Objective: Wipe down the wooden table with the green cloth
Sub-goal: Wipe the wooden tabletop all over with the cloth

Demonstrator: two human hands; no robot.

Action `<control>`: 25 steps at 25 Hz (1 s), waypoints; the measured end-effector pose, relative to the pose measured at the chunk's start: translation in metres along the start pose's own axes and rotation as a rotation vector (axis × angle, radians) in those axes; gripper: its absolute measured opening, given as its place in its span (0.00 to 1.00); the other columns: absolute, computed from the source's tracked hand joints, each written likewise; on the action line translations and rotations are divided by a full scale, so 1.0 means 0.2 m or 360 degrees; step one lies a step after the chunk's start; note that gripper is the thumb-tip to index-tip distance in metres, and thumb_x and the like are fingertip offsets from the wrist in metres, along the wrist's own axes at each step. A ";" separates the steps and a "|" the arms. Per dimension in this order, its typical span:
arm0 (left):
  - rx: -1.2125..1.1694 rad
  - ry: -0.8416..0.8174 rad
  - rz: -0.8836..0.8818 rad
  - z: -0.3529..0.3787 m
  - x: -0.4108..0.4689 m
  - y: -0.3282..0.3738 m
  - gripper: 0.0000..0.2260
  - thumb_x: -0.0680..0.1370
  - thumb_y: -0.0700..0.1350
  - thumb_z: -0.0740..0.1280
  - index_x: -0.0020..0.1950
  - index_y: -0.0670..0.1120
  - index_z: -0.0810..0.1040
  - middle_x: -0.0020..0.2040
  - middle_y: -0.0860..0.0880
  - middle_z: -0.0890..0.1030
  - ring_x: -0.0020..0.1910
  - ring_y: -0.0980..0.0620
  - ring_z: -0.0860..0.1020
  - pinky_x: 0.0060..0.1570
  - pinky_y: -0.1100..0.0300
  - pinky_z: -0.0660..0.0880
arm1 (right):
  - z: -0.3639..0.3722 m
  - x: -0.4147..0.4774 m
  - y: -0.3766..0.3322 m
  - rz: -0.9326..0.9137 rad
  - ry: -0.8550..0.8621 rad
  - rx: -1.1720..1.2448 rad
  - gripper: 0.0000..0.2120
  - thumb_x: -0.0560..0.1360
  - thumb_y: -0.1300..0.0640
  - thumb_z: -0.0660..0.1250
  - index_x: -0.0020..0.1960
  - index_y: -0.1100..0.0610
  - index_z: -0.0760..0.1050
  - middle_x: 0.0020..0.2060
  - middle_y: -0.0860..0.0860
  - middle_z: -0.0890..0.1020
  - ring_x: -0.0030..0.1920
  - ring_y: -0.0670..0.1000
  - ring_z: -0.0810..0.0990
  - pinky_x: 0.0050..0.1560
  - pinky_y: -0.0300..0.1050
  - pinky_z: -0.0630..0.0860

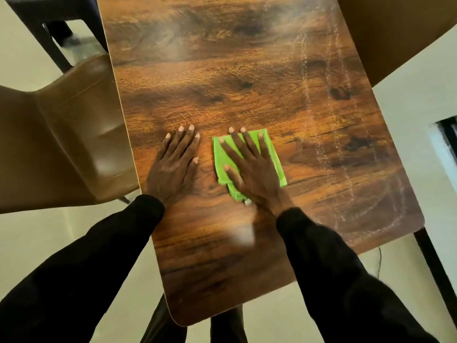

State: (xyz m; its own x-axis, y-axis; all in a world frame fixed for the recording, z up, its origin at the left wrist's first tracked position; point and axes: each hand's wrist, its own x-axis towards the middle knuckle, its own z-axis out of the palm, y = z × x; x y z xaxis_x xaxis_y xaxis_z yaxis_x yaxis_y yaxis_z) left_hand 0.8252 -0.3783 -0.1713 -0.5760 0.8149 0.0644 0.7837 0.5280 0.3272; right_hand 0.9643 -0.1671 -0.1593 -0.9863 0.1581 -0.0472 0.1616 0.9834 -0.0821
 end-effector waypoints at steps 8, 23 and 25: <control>0.0023 -0.0033 -0.0021 0.01 -0.11 0.06 0.25 0.89 0.49 0.52 0.86 0.42 0.56 0.87 0.44 0.53 0.87 0.45 0.50 0.85 0.43 0.51 | -0.04 -0.06 0.10 0.0532 0.0001 0.0042 0.31 0.89 0.43 0.52 0.89 0.49 0.53 0.89 0.54 0.50 0.89 0.60 0.47 0.86 0.69 0.45; 0.0028 0.0129 -0.0197 0.11 -0.46 0.32 0.25 0.89 0.48 0.54 0.85 0.41 0.58 0.86 0.41 0.56 0.86 0.42 0.53 0.84 0.40 0.52 | 0.09 -0.62 -0.13 0.0063 0.0039 0.0074 0.32 0.87 0.41 0.55 0.89 0.50 0.57 0.89 0.56 0.54 0.89 0.62 0.51 0.85 0.72 0.48; 0.0026 0.0134 -0.0228 0.11 -0.50 0.36 0.25 0.89 0.47 0.54 0.85 0.41 0.58 0.86 0.41 0.57 0.86 0.42 0.53 0.85 0.40 0.52 | 0.12 -0.88 -0.17 -0.0087 -0.0014 0.0072 0.31 0.88 0.41 0.55 0.88 0.50 0.58 0.89 0.56 0.55 0.89 0.62 0.51 0.85 0.72 0.49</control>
State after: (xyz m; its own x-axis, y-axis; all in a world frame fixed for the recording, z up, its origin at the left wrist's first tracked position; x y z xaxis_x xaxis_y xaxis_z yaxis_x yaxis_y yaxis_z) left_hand 0.9443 -0.4163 -0.1754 -0.6991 0.7085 0.0969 0.6952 0.6418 0.3237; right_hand 1.1340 -0.2301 -0.1713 -0.9934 0.1031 -0.0503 0.1088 0.9856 -0.1296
